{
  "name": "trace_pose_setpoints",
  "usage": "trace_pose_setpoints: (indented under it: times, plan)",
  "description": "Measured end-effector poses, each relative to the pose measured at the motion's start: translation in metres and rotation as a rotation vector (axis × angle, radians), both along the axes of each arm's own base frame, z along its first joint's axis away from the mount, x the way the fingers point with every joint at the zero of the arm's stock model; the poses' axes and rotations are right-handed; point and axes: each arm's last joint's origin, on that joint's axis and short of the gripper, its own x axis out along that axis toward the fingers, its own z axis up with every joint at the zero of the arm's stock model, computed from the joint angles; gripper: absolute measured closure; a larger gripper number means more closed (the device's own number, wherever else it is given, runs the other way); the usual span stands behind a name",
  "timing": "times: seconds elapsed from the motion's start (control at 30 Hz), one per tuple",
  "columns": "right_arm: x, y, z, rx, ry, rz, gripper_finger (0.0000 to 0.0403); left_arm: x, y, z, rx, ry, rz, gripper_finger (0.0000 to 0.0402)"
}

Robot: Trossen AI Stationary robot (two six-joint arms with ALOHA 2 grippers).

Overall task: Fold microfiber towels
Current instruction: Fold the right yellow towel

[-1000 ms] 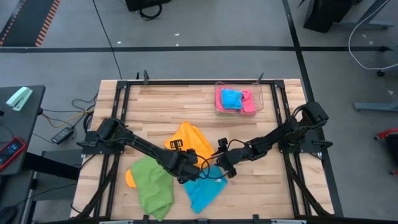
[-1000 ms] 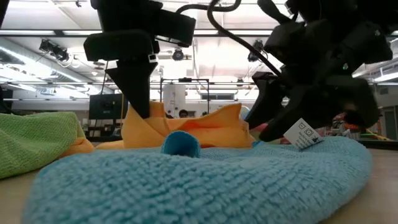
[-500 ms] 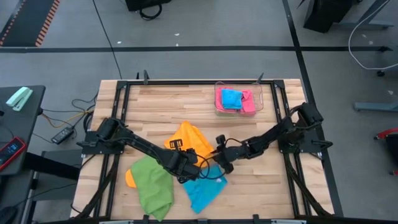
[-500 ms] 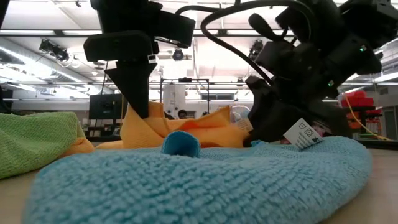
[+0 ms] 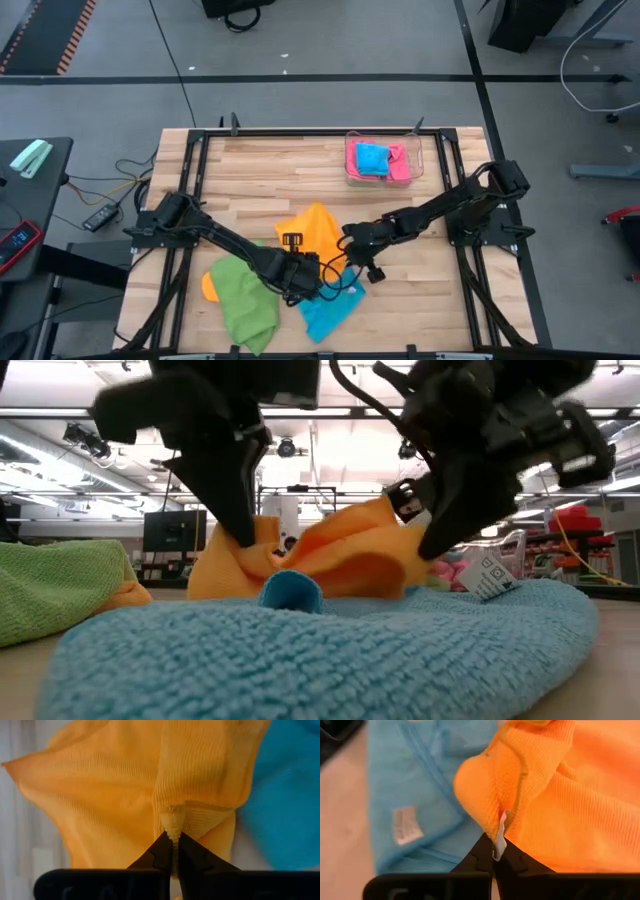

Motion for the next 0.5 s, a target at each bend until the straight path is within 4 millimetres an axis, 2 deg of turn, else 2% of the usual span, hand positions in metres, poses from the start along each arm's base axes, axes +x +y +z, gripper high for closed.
trace_pose_setpoints:
  times: [0.13,0.3,0.5]
  plan:
    - [0.009,0.001,0.015,0.055,0.062,-0.051,0.0394,0.0,-0.005,0.001,-0.011,-0.022,-0.01,0.0371]
    - [0.012,0.004,0.032,0.108,0.105,-0.076,0.0394,-0.005,-0.015,0.0,-0.028,-0.029,0.003,0.0386]
    - [0.012,0.0,0.031,0.15,0.144,-0.115,0.0394,-0.01,-0.019,0.0,-0.017,-0.006,-0.007,0.0382]
